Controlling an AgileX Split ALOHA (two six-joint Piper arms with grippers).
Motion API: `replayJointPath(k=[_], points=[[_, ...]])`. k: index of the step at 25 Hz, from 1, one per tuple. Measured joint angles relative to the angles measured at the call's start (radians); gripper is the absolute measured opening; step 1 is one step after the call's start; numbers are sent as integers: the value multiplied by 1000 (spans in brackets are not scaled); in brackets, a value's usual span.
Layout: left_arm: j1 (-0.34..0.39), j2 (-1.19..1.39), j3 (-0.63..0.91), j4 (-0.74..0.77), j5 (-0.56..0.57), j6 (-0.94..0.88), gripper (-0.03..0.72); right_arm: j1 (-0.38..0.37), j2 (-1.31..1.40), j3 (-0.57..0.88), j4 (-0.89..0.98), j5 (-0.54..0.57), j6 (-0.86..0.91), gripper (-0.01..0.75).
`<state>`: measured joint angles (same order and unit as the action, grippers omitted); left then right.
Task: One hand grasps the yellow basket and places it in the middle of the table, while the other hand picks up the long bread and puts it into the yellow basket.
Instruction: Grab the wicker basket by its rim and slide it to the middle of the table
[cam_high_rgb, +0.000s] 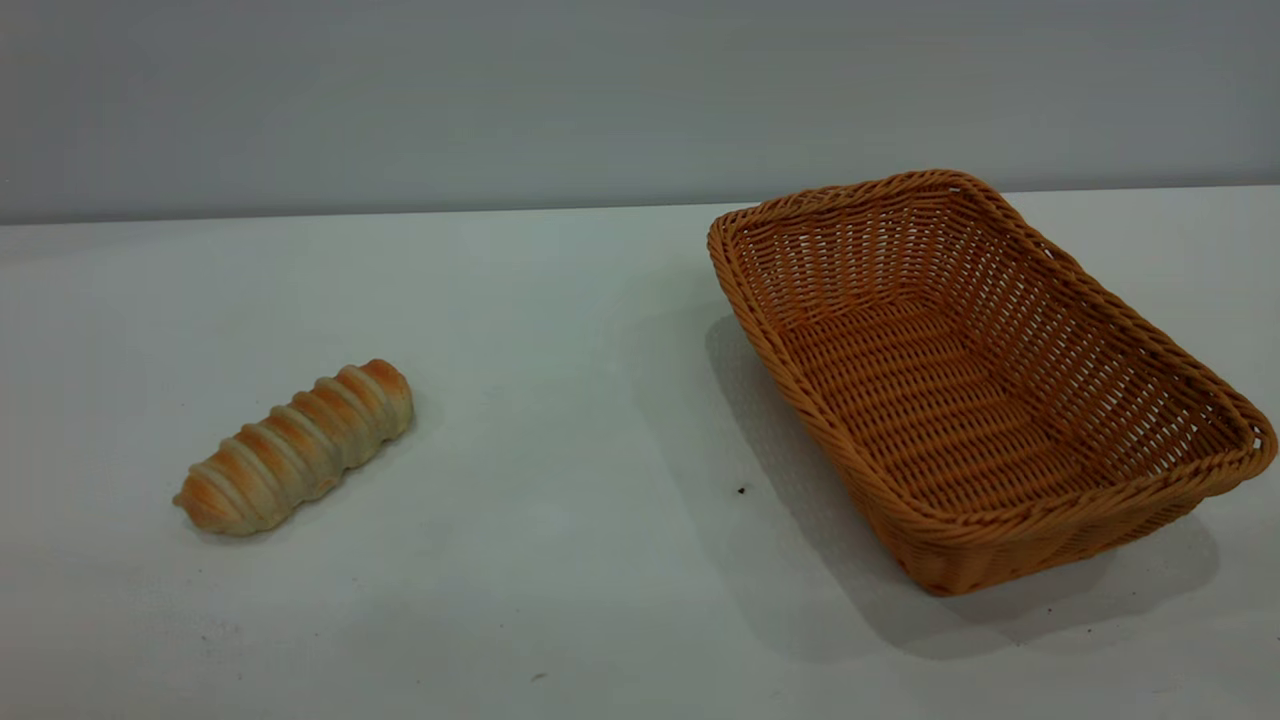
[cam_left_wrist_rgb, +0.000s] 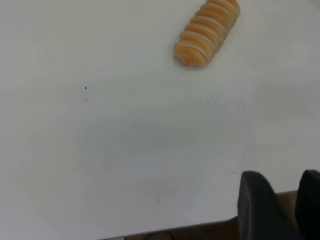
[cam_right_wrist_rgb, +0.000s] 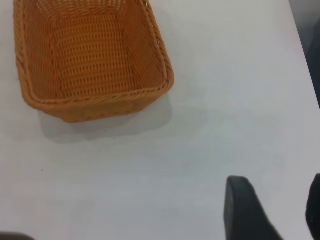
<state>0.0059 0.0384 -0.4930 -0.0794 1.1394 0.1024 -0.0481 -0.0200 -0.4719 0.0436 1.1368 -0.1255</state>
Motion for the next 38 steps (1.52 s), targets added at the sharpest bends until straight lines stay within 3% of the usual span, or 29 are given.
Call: replayJointPath(k=[38], points=[[0,0,0,0,0,0,241,21,0,0,-2,0,0,345]])
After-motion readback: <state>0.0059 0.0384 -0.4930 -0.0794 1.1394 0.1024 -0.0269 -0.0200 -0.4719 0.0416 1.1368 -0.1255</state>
